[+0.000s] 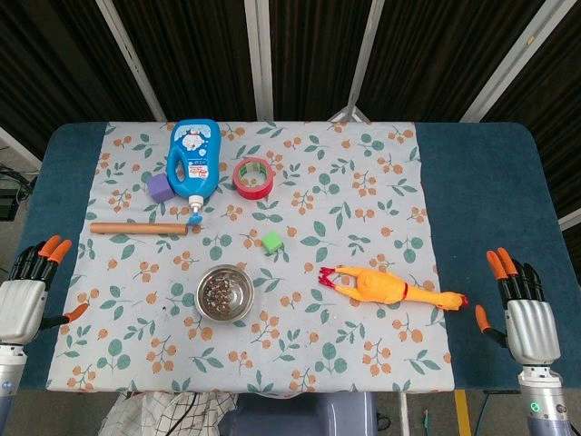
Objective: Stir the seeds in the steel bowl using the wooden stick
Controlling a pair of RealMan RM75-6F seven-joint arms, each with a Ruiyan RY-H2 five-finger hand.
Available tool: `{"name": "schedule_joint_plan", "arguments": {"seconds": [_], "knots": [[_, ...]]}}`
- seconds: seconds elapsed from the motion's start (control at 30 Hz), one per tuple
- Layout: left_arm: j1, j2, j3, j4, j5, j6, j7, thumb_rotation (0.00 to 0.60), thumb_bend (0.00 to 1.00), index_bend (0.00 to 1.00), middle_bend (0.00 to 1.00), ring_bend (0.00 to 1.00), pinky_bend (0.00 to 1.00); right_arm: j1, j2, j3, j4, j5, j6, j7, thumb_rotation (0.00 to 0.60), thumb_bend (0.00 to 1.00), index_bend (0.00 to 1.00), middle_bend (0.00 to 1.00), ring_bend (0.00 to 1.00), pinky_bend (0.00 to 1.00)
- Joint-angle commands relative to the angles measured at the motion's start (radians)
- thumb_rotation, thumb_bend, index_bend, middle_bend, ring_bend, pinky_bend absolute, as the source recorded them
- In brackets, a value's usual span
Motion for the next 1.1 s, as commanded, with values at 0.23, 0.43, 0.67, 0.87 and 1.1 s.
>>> {"name": "schedule_joint_plan", "arguments": {"seconds": [0.23, 0.43, 0.67, 0.87, 1.1], "knots": [[-0.001, 0.000, -0.007, -0.004, -0.011, -0.006, 0.004, 0.600, 0.20, 0.02, 0.00, 0.00, 0.00, 0.000, 0.002, -0.003, 0.000, -0.003, 0.000, 0.008, 0.600, 0.45, 0.00, 0.00, 0.00, 0.00], [-0.028, 0.002, -0.023, -0.011, -0.033, -0.054, 0.030, 0.600, 0.20, 0.04, 0.00, 0.00, 0.00, 0.002, 0.002, -0.002, -0.002, -0.002, -0.003, 0.011, 0.600, 0.45, 0.00, 0.00, 0.00, 0.00], [-0.124, 0.000, -0.078, -0.012, -0.105, -0.187, 0.159, 0.600, 0.20, 0.14, 0.10, 0.00, 0.00, 0.009, 0.002, -0.004, -0.003, -0.006, -0.014, 0.013, 0.600, 0.45, 0.00, 0.00, 0.00, 0.00], [-0.234, -0.038, -0.145, 0.019, -0.218, -0.328, 0.284, 0.600, 0.25, 0.21, 0.24, 0.00, 0.00, 0.007, 0.010, -0.004, -0.008, 0.001, -0.018, 0.037, 0.600, 0.45, 0.00, 0.00, 0.00, 0.00], [-0.354, -0.108, -0.199, 0.098, -0.350, -0.465, 0.399, 0.600, 0.32, 0.27, 0.30, 0.00, 0.00, 0.008, 0.014, -0.005, -0.014, 0.007, -0.027, 0.048, 0.600, 0.45, 0.00, 0.00, 0.00, 0.00]]}}
